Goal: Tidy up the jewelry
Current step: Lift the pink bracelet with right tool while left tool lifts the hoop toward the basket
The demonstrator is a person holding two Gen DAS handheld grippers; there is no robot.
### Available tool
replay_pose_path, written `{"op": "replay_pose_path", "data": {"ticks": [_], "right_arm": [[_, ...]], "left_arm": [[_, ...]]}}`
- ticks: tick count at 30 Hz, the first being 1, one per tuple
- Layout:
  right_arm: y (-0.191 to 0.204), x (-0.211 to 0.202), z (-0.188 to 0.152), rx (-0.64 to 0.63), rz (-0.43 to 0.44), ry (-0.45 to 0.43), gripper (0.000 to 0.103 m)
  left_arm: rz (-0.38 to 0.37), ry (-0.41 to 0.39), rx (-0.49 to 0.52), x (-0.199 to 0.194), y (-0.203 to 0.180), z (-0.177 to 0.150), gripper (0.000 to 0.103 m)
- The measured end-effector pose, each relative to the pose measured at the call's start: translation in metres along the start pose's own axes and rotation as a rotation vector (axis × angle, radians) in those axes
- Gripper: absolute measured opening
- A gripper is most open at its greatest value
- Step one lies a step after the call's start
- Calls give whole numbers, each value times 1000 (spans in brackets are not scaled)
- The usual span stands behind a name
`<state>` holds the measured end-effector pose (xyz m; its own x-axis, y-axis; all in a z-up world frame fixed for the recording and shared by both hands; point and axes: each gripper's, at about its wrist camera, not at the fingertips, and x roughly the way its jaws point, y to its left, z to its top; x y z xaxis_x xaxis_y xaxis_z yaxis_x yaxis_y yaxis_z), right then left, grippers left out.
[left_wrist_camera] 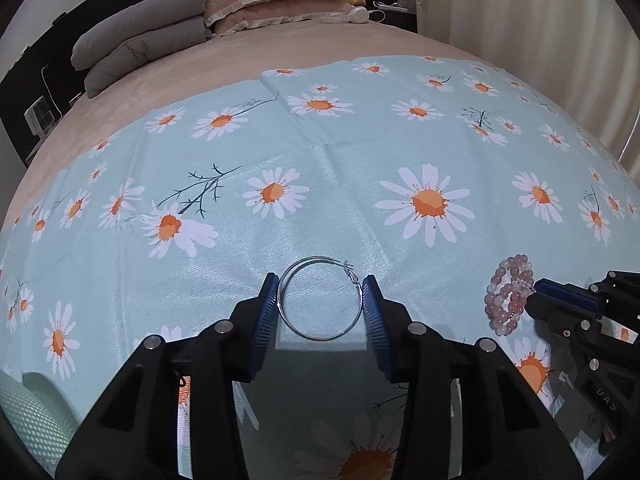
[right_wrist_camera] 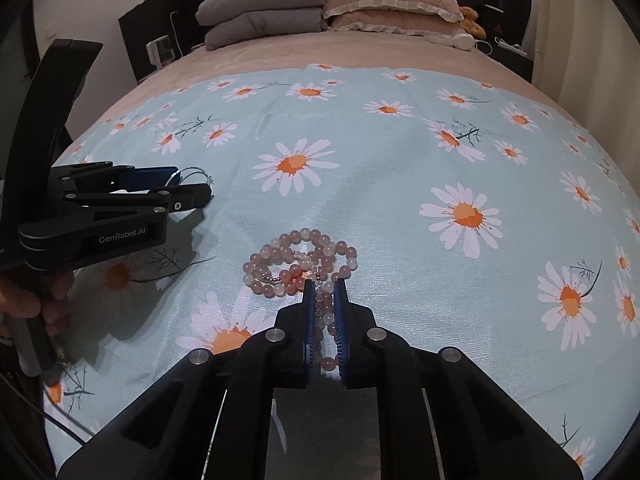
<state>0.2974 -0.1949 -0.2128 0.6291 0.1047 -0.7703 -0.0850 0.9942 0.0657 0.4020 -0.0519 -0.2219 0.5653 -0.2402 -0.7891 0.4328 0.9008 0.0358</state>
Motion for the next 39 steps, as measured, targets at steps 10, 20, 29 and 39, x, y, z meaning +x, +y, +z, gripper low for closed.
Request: {"op": "replay_pose_path", "data": {"ticks": [10, 20, 29, 39], "right_arm": [[-1, -19, 5, 0, 9, -50, 6], [1, -46, 11, 0, 35, -115, 6], [27, -101, 28, -69, 30, -183, 6], [69, -164, 61, -154, 15, -267, 6]], "left_arm": [[-7, -55, -24, -26, 5, -1, 43], [-3, -118, -31, -66, 7, -6, 43], [12, -163, -54, -117, 19, -3, 43], [55, -231, -94, -194, 47, -2, 43]]}}
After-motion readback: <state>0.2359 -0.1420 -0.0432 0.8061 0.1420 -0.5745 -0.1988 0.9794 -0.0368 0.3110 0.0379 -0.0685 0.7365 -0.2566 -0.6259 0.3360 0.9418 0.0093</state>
